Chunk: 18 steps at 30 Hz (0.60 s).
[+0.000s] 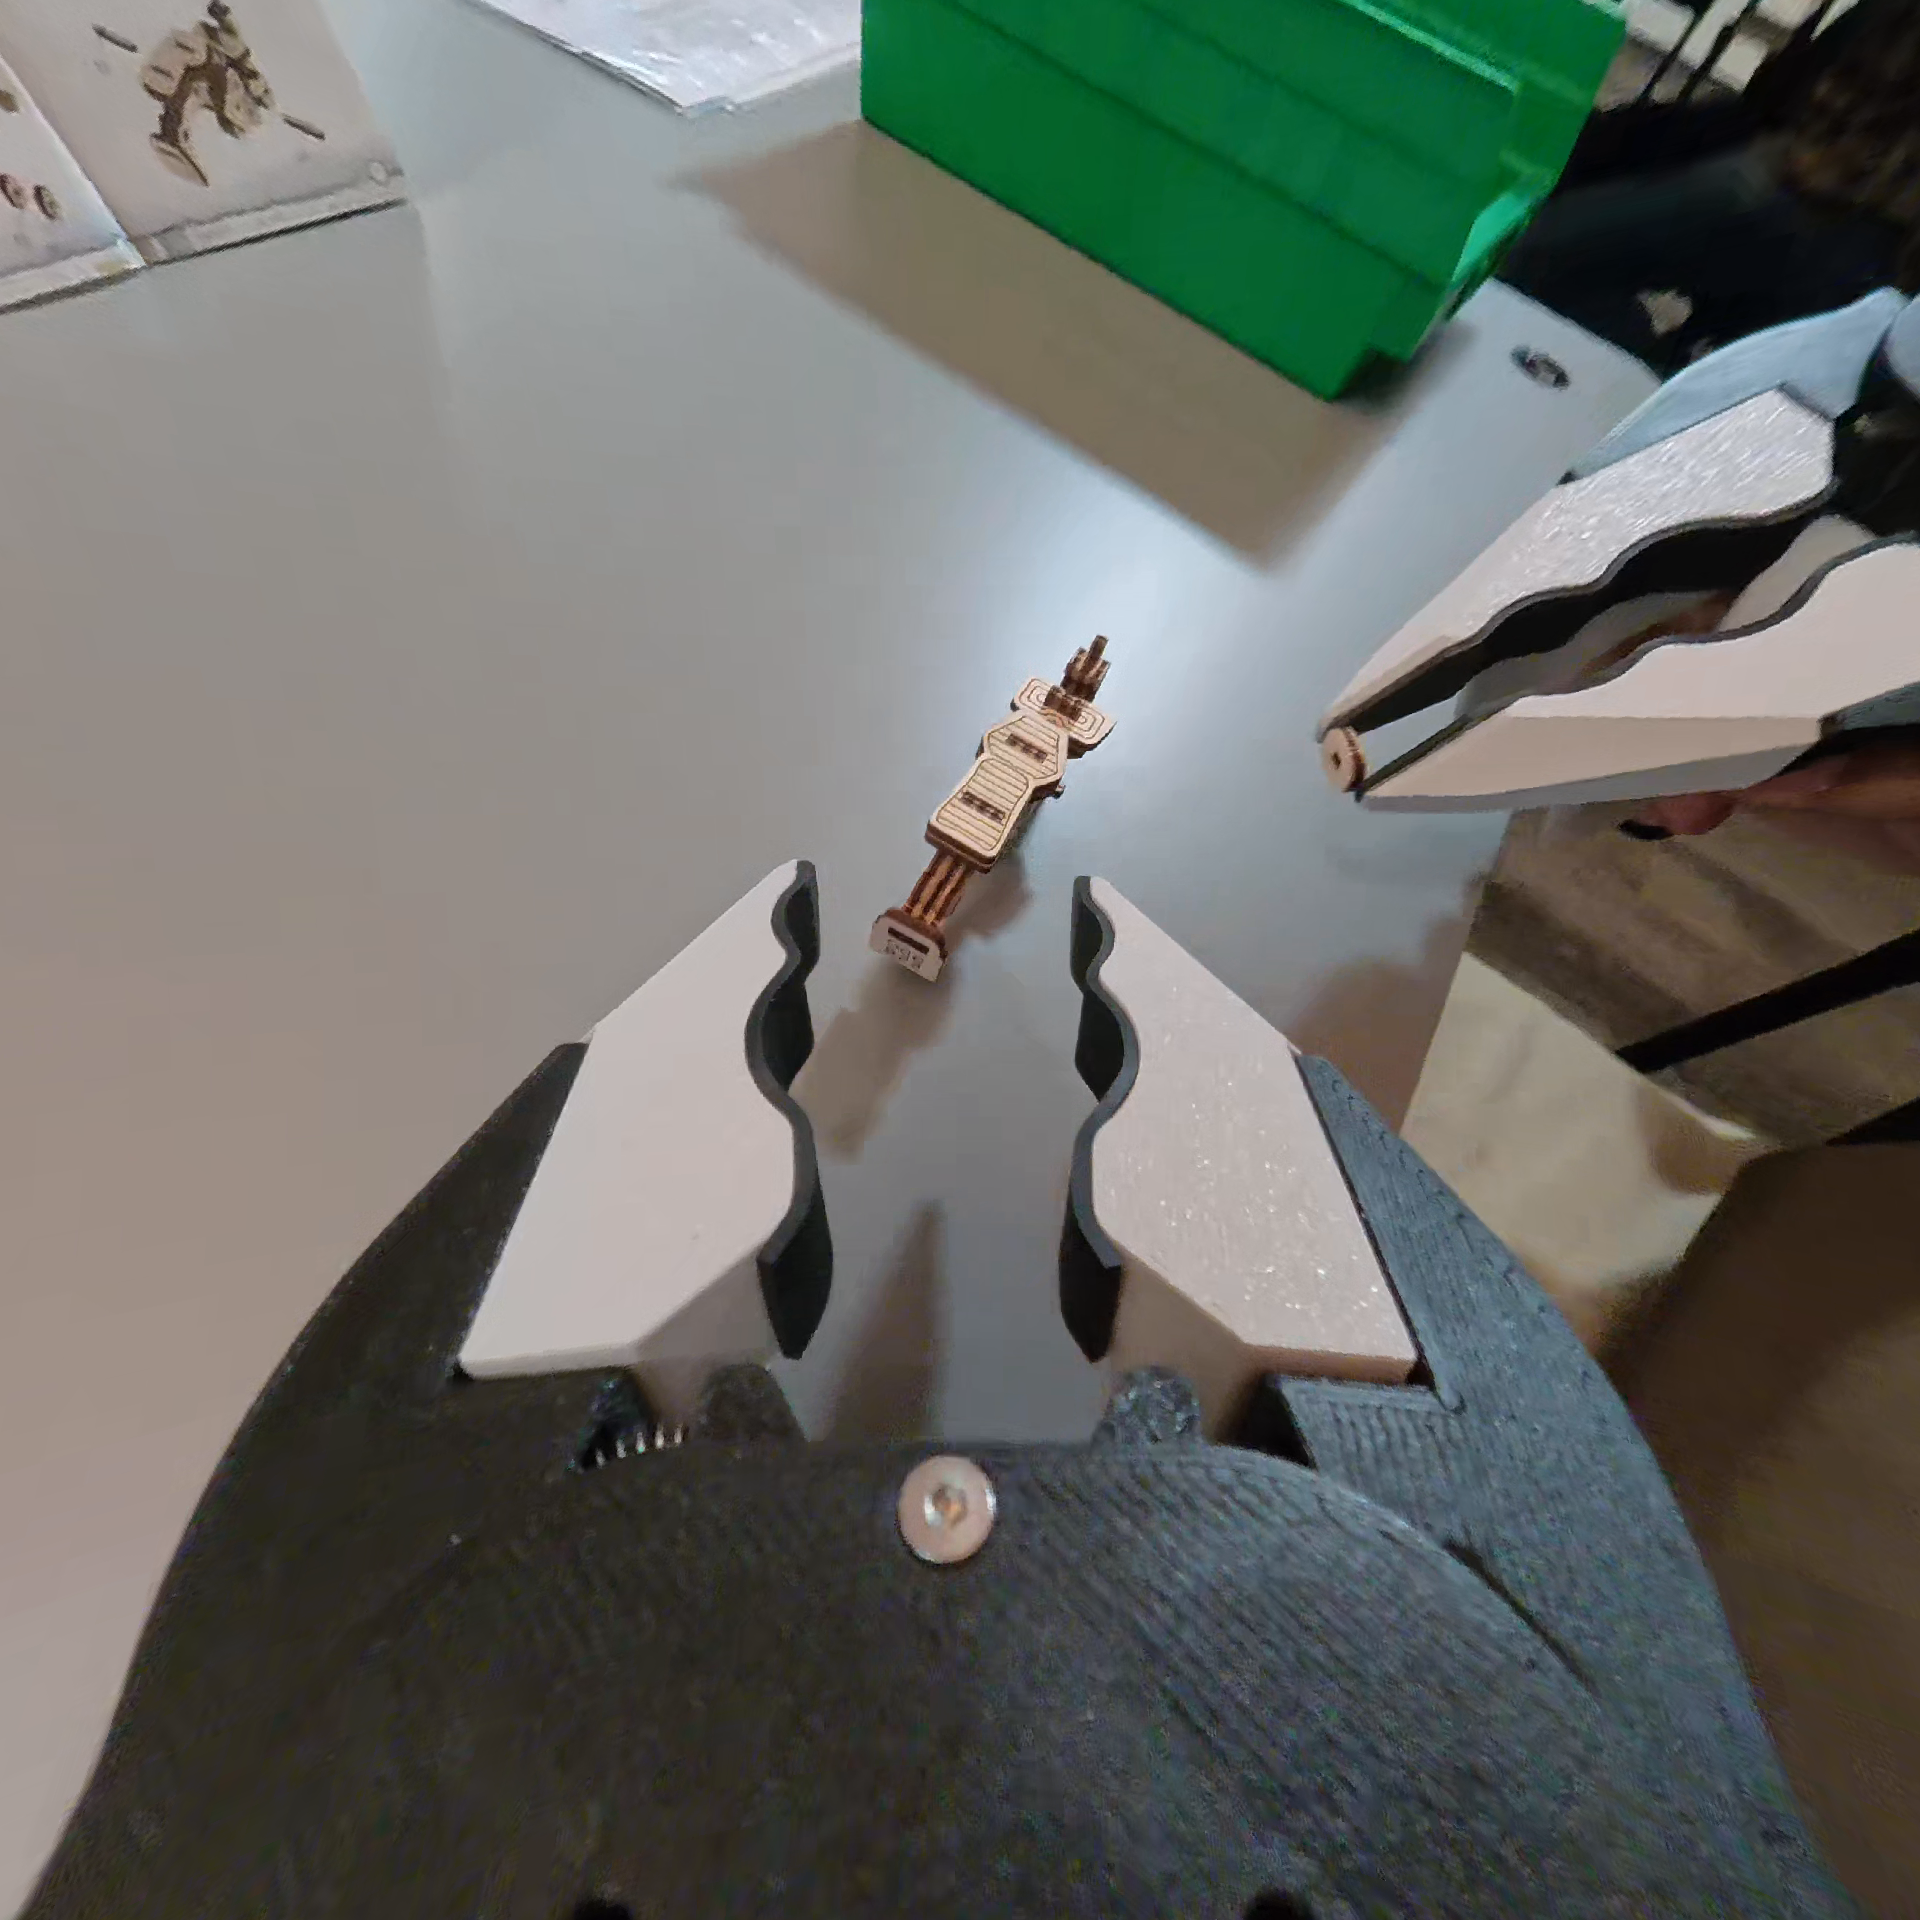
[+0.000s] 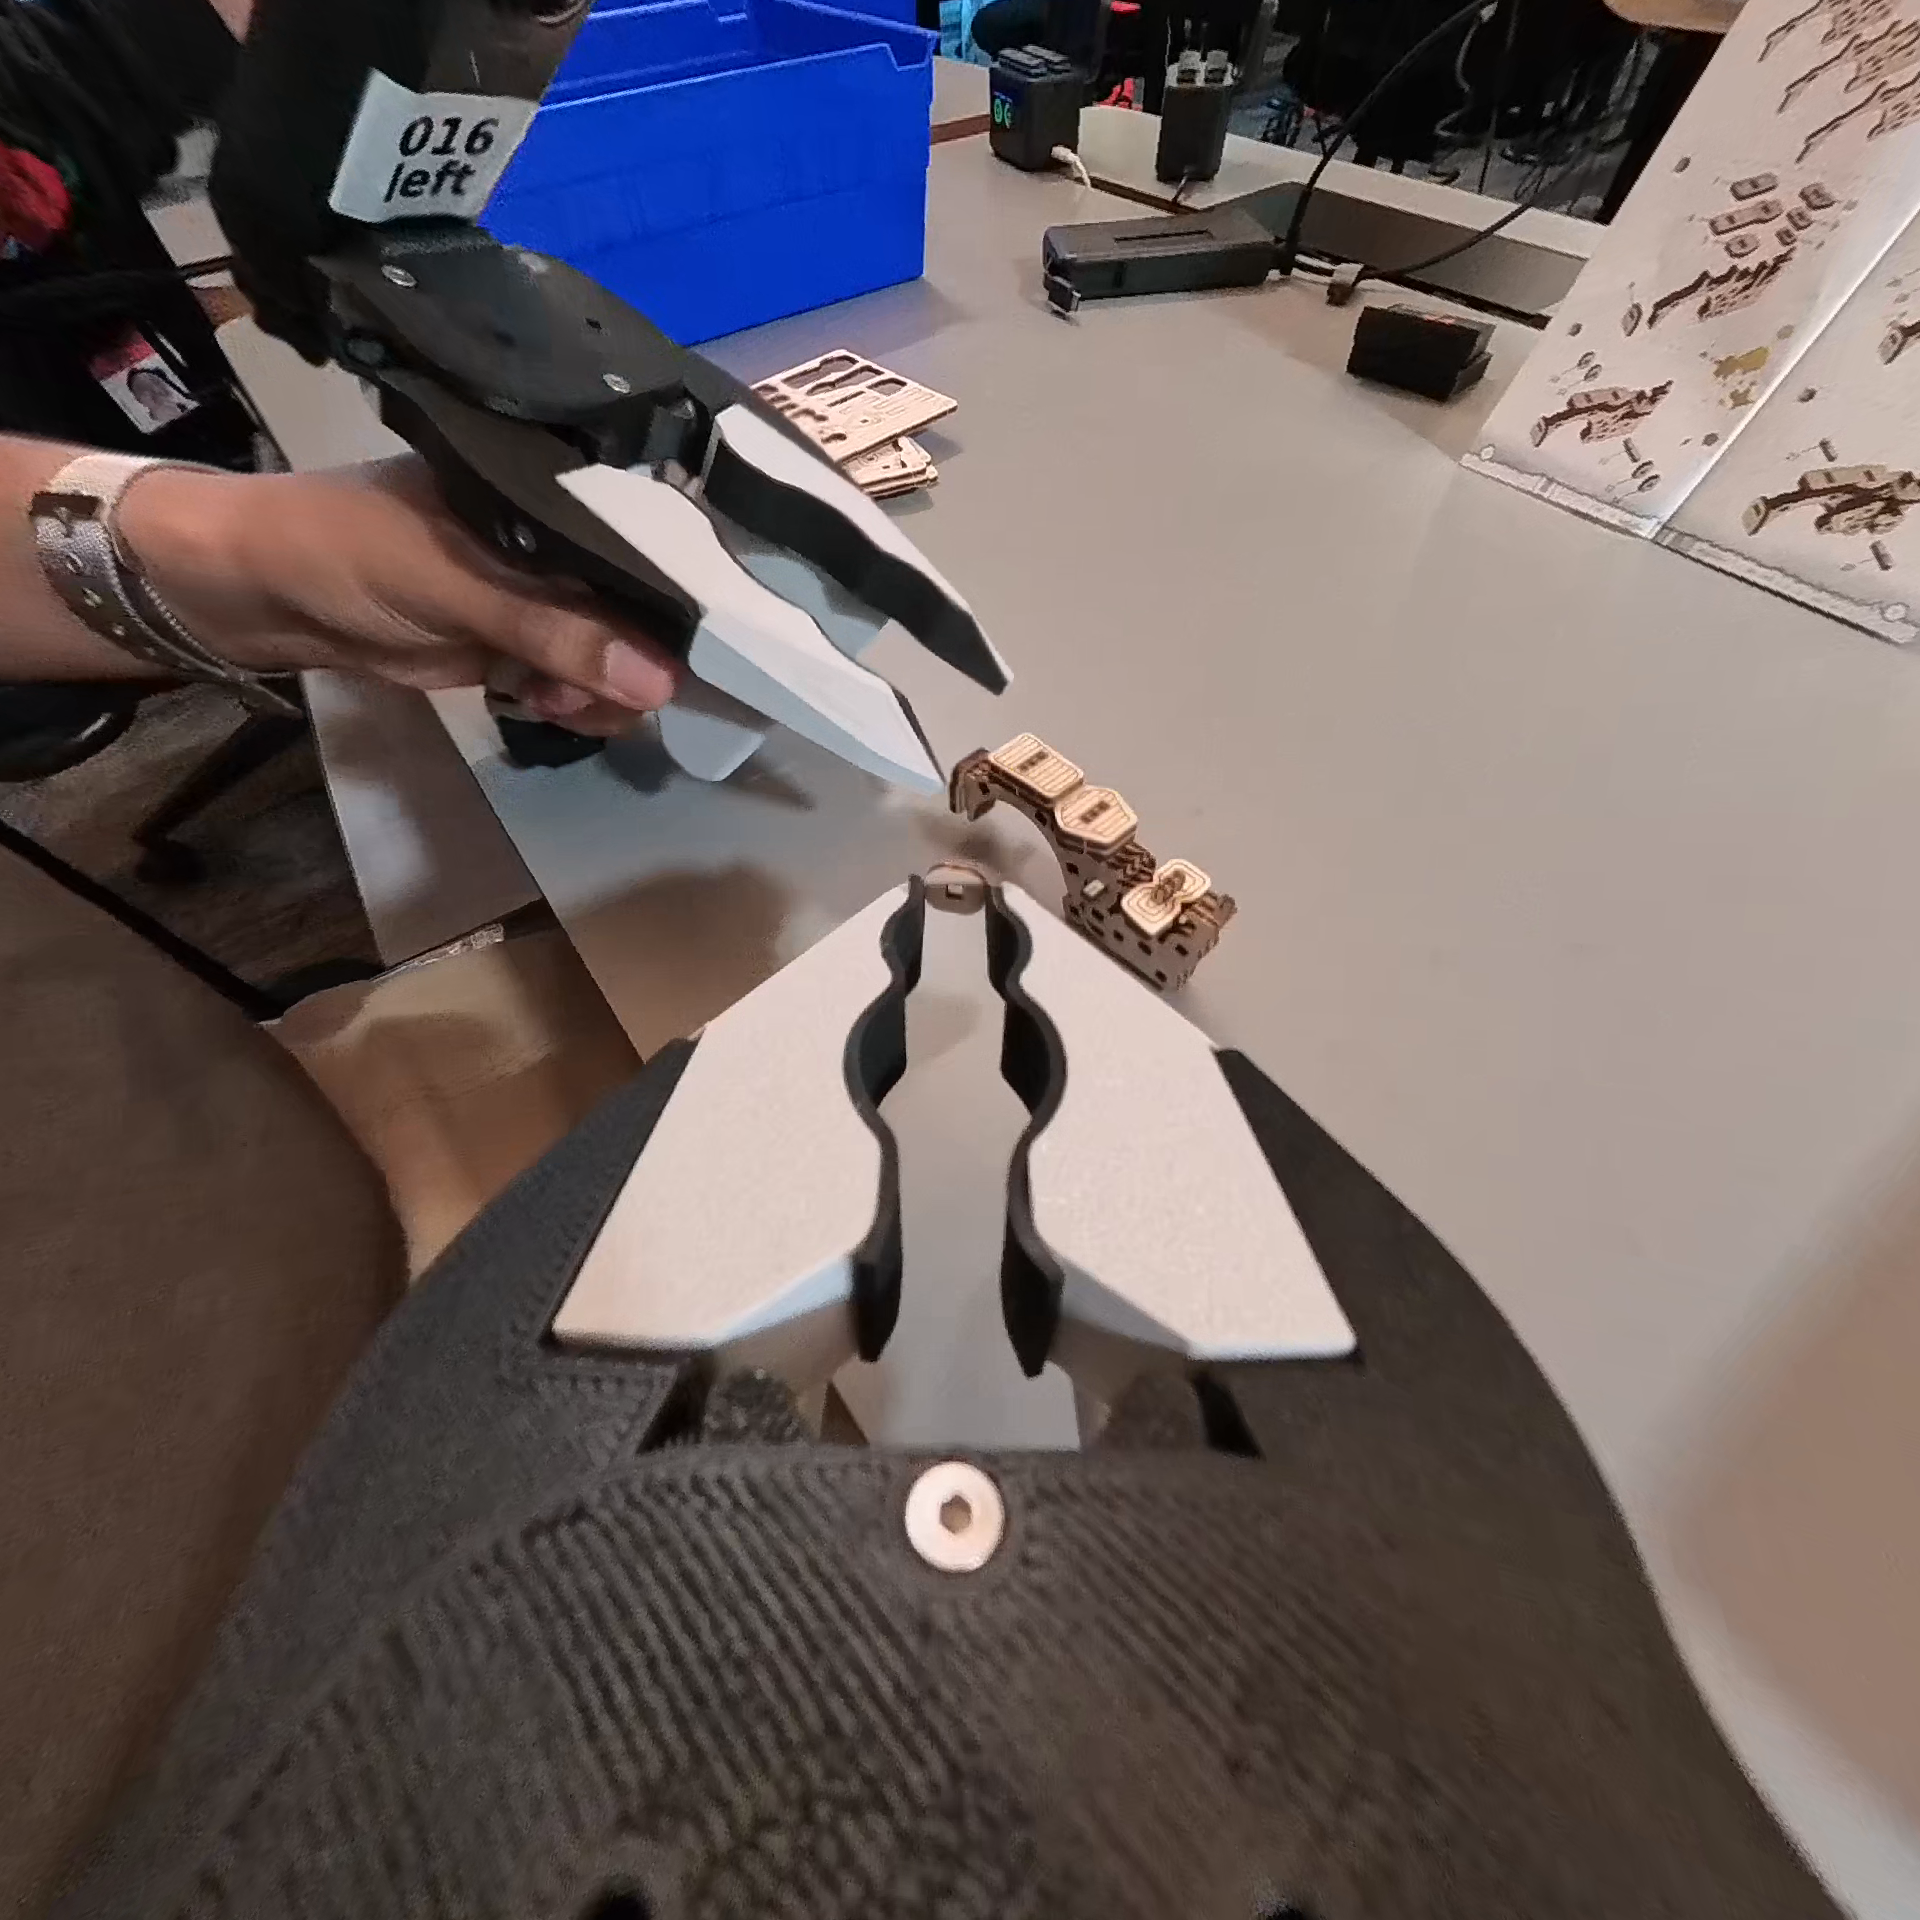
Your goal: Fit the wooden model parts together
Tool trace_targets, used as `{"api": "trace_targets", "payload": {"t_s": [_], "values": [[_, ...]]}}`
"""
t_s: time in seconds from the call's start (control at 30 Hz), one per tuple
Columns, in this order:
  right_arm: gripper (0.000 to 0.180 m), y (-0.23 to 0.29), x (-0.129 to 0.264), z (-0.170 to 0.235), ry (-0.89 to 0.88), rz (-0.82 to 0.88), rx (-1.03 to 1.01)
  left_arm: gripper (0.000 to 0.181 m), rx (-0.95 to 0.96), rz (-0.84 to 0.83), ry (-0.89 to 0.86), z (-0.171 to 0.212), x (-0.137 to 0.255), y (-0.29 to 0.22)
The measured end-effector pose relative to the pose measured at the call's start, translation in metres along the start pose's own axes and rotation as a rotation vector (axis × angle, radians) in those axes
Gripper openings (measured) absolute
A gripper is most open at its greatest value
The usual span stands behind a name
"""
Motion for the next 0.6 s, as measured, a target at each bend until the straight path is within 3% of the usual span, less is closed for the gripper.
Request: {"api": "trace_targets", "payload": {"t_s": [0.2,0.33,0.6], "values": [[0.01,-0.002,0.011,0.005,0.001,0.043,-0.01,0.041,-0.089,0.002,0.103,0.004,-0.016,-0.002],[0.011,-0.003,0.018,0.007,0.0,0.066,-0.017,0.01,-0.077,0.016,0.174,0.01,-0.022,-0.001],[0.011,-0.005,0.021,0.009,-0.003,0.072,-0.028,0.008,-0.196,-0.009,0.186,0.011,-0.025,-0.011]]}}
Point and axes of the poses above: each gripper's, where its closed fingertips meet, x back along the fingers, z out of its underside, y = z × x across the jaws, the point moved 4 cm from there along x, back along the fingers
